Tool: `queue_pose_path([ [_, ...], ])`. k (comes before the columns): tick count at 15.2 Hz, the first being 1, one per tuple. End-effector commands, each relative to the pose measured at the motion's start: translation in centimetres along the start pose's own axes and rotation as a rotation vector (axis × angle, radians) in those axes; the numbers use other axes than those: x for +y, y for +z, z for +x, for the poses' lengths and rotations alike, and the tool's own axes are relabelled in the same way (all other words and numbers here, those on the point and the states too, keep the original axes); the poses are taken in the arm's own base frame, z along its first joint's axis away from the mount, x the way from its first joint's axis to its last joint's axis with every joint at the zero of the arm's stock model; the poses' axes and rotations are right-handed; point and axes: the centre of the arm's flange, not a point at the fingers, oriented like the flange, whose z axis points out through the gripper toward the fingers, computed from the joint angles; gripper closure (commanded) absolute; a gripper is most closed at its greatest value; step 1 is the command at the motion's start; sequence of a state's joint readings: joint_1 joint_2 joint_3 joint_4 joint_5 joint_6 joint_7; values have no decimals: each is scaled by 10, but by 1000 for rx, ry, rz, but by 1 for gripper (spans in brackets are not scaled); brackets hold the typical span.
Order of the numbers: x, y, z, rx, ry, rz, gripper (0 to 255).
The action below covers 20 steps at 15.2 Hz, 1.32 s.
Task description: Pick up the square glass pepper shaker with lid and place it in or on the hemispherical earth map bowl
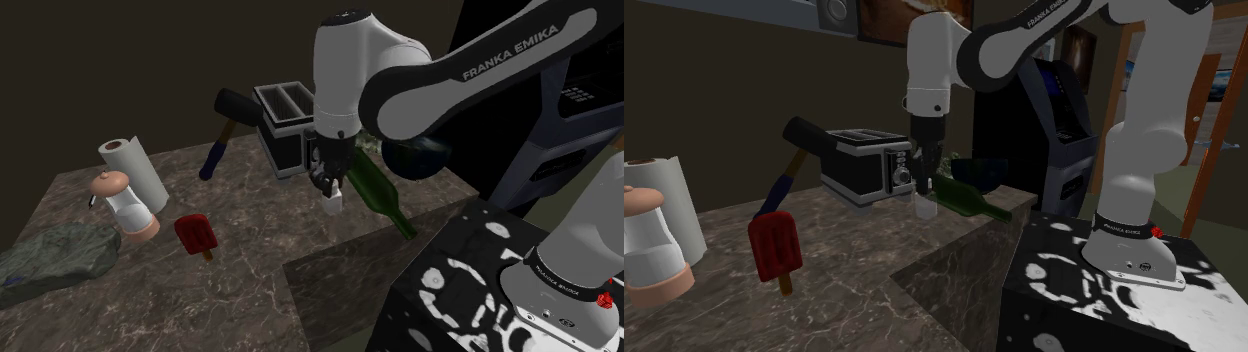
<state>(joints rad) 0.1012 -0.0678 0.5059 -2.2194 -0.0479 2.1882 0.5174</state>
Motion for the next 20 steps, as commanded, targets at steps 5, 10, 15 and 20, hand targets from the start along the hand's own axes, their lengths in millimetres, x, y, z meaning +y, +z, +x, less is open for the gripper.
queue_pose_path([
  [5, 2, -31, 2, 0, 0, 0, 255],
  [10, 3, -58, 3, 0, 0, 0, 255],
  [15, 5, -84, 5, 0, 0, 0, 255],
  [20, 6, -110, 6, 0, 0, 0, 255],
])
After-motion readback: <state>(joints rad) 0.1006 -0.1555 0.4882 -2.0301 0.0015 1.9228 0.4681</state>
